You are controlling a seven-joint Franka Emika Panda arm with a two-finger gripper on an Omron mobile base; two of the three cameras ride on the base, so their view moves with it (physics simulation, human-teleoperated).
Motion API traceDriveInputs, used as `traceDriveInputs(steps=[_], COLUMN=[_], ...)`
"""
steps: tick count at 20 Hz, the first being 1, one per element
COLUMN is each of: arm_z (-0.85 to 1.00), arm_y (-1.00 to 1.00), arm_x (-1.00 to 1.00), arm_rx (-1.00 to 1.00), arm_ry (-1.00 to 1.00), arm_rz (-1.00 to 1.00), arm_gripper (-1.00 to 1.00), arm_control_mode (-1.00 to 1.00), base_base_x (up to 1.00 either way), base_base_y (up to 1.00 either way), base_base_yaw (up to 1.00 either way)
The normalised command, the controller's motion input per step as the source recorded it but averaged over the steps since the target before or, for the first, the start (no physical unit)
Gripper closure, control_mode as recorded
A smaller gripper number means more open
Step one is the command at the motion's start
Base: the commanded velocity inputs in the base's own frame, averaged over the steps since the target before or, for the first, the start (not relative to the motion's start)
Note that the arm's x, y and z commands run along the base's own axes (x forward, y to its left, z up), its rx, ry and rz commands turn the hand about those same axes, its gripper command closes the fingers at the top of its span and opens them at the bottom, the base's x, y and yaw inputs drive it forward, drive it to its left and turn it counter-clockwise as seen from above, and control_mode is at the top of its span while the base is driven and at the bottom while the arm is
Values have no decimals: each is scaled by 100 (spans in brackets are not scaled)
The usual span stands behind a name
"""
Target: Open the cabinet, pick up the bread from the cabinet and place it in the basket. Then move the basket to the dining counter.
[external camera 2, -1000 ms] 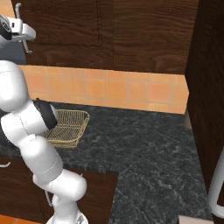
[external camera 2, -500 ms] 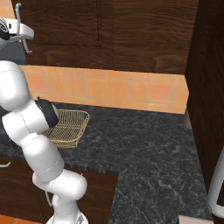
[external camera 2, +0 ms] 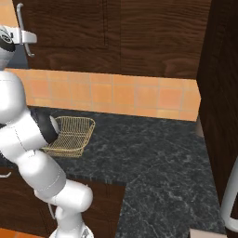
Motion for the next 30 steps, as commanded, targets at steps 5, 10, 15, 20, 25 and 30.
traceDriveInputs(steps=[5, 10, 15, 20, 25, 30], arm_z=[0, 0, 0, 0, 0, 13], arm_y=[-10, -5, 0, -10, -59, -95], arm_x=[31, 16, -17, -85, -100, -100], arm_rx=[1, 0, 0, 0, 11, 28], arm_ry=[-1, -1, 0, -6, -17, -15], arm_rz=[8, 7, 0, 1, 5, 13], arm_gripper=[100, 100, 100, 100, 100, 100], arm_control_mode=[-100, -100, -100, -100, -100, -100], base_base_x=[0, 0, 0, 0, 0, 0], base_base_y=[0, 0, 0, 0, 0, 0], base_base_yaw=[0, 0, 0, 0, 0, 0])
